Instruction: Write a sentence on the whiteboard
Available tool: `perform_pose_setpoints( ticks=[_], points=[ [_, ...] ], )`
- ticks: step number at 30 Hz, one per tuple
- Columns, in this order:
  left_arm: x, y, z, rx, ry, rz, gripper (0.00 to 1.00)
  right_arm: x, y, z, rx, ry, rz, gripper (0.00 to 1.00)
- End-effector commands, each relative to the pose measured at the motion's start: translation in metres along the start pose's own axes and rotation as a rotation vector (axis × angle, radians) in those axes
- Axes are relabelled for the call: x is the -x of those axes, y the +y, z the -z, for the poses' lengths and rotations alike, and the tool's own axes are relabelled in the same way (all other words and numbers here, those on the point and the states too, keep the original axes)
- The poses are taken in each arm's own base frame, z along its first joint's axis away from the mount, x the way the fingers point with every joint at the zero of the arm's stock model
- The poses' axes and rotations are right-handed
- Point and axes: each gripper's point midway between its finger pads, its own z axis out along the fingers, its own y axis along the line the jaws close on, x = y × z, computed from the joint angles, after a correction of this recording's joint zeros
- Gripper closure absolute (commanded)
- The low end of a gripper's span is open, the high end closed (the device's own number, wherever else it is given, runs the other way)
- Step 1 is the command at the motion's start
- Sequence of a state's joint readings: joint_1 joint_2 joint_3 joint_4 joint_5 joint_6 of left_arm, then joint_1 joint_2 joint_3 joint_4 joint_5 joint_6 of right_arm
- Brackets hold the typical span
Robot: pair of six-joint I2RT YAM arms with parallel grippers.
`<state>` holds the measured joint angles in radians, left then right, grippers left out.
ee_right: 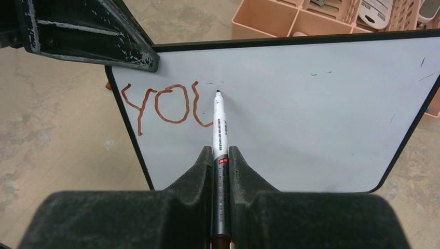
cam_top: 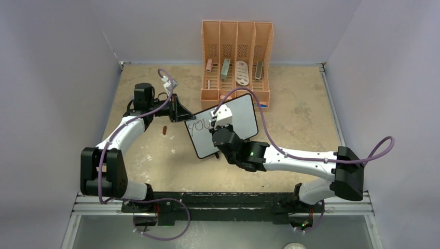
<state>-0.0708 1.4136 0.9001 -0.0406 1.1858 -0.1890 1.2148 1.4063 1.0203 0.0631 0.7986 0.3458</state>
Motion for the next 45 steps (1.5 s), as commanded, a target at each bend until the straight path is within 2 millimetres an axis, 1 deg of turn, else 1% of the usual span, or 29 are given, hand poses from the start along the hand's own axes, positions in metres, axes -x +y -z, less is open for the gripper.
perform_pose_setpoints(
  ticks=[1,7,18,23,32,45],
  points=[
    [0.012,-0.010,-0.001,-0.034,-0.007,-0.060,1.00,0.031,-0.009,0.004,-0.027,-0.087,-0.056,1.00],
    [0.012,-0.010,-0.001,-0.035,-0.006,-0.059,1.00,0.034,-0.012,0.001,-0.037,-0.094,-0.058,1.00],
    [0.012,-0.010,-0.001,-0.033,-0.006,-0.059,1.00,0.036,-0.007,-0.003,-0.011,-0.096,-0.059,1.00],
    [0.012,-0.010,-0.001,-0.032,-0.006,-0.060,1.00,0.030,-0.008,-0.004,-0.017,-0.079,-0.049,1.00],
    [0.013,-0.010,-0.001,-0.032,-0.007,-0.062,1.00,0.015,-0.009,-0.002,-0.008,-0.027,-0.039,1.00],
    [0.013,-0.009,-0.001,-0.029,-0.007,-0.061,1.00,0.001,-0.007,-0.001,0.005,0.024,-0.029,1.00]
  ],
)
